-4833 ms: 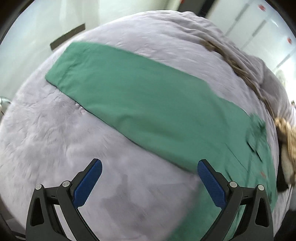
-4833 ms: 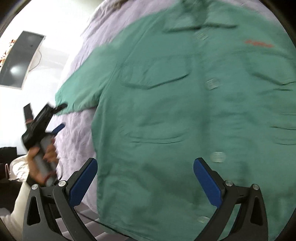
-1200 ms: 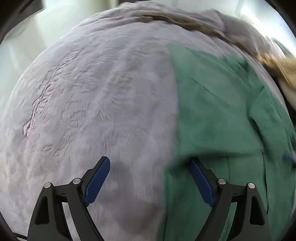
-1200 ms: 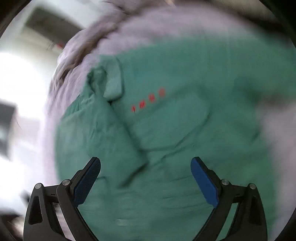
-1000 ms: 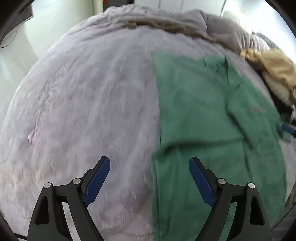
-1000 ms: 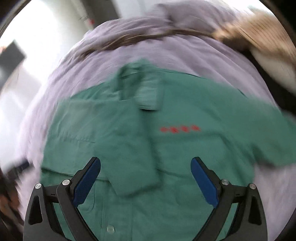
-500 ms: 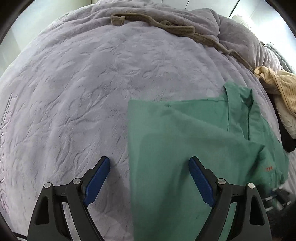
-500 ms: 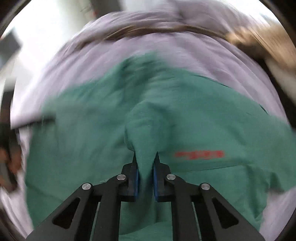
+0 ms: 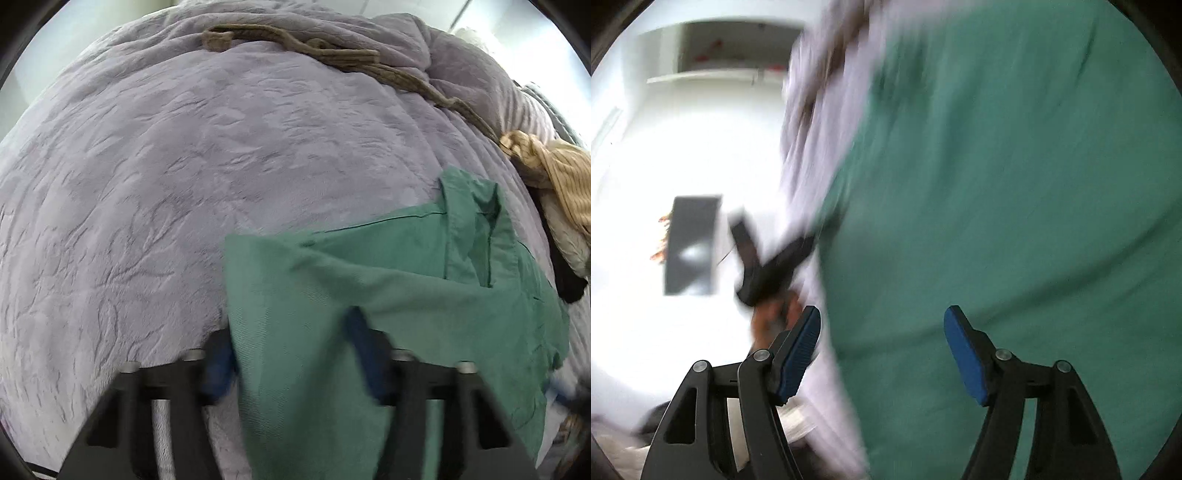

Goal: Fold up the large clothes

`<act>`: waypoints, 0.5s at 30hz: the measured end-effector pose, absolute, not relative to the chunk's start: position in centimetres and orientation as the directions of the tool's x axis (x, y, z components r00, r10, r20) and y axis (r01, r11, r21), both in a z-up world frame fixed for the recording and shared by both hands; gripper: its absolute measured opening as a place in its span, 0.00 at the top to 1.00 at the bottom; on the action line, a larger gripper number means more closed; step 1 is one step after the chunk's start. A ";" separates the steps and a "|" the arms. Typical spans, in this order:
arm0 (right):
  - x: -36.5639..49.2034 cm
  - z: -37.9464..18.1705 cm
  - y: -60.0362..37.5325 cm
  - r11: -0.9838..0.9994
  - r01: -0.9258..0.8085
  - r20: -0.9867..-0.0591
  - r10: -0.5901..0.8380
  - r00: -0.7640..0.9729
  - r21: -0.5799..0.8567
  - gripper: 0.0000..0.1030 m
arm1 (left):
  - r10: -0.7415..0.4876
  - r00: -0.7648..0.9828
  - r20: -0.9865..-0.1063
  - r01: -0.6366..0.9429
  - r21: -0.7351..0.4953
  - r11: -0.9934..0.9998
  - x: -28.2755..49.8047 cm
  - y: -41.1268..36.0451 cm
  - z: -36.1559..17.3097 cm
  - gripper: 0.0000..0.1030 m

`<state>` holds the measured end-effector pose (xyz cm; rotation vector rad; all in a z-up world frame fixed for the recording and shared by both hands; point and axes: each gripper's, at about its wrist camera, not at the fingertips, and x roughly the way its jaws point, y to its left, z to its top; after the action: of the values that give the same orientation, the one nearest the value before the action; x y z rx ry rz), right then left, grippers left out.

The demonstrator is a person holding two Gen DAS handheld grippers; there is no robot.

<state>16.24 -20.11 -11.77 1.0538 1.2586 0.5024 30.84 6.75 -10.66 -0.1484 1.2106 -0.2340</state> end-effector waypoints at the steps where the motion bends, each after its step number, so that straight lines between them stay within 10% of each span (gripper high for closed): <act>1: 15.7 -13.1 -17.8 0.432 0.250 -0.489 0.835 0.254 0.867 0.29 | -0.256 0.333 -0.907 0.113 -0.232 0.966 30.9 6.6 -10.4 0.62; 6: 16.3 -17.3 -10.2 0.313 0.335 -0.408 0.873 0.267 0.889 0.32 | -0.276 0.323 -0.905 0.117 -0.251 0.961 30.8 7.3 -10.1 0.62; 8: 16.9 -17.5 -9.5 0.297 0.347 -0.405 0.865 0.297 0.890 0.97 | -0.295 0.317 -0.901 0.120 -0.270 0.955 30.9 7.5 -10.2 0.69; 10: 17.7 -18.0 -8.3 0.300 0.356 -0.410 0.864 0.291 0.885 0.98 | -0.314 0.318 -0.894 0.125 -0.289 0.949 31.0 7.9 -10.0 0.90; 15: 19.5 -17.9 -4.0 0.355 0.264 -0.415 0.883 0.221 0.897 0.98 | -0.340 0.352 -0.872 0.118 -0.319 0.940 30.9 10.8 -9.7 0.92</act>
<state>19.47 -4.02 -17.89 1.1726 1.3178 0.6023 30.88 10.79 -9.68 -0.2143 1.1760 -0.2991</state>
